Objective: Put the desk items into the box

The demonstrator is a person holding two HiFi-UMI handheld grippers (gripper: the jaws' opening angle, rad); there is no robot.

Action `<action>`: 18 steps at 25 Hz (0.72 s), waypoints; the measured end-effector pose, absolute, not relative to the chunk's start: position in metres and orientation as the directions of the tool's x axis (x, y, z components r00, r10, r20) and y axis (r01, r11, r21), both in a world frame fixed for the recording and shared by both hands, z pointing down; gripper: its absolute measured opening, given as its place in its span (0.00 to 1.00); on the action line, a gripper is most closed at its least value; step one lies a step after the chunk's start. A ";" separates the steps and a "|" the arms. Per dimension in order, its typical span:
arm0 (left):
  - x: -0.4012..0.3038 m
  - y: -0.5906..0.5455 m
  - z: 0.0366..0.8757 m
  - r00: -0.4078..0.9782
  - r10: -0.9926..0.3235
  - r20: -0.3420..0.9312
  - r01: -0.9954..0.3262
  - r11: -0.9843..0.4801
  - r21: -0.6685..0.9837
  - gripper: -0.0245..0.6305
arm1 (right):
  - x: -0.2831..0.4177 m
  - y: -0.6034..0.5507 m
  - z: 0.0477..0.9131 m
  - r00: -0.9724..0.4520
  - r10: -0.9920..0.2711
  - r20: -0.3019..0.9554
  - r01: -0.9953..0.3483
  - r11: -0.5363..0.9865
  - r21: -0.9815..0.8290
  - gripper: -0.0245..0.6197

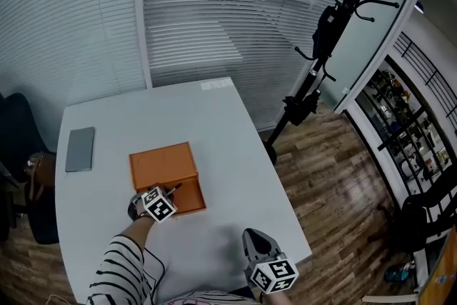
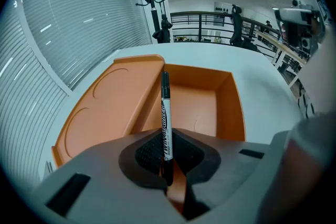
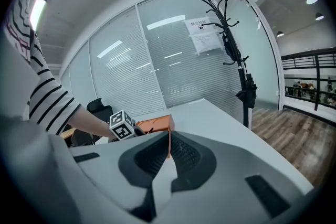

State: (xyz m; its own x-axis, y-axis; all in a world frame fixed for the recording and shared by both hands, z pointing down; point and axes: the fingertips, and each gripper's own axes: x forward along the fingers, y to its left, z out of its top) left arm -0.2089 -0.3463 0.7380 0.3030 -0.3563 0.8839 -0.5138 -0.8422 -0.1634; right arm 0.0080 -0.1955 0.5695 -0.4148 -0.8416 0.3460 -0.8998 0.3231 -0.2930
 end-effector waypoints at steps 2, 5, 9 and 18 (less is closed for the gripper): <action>-0.210 -0.346 0.740 0.299 -0.351 0.887 -0.510 -0.844 -0.163 0.07 | 0.007 -0.196 0.570 -0.415 -0.841 0.348 -0.900 0.322 -0.294 0.08; -0.211 -0.346 0.742 0.294 -0.349 0.890 -0.506 -0.847 -0.165 0.07 | 0.006 -0.197 0.571 -0.419 -0.838 0.350 -0.898 0.326 -0.294 0.08; -0.211 -0.346 0.747 0.288 -0.344 0.894 -0.498 -0.851 -0.167 0.07 | 0.004 -0.199 0.572 -0.421 -0.836 0.353 -0.898 0.329 -0.293 0.08; -0.212 -0.345 0.752 0.275 -0.338 0.900 -0.481 -0.859 -0.176 0.07 | 0.004 -0.200 0.573 -0.421 -0.832 0.360 -0.899 0.331 -0.285 0.08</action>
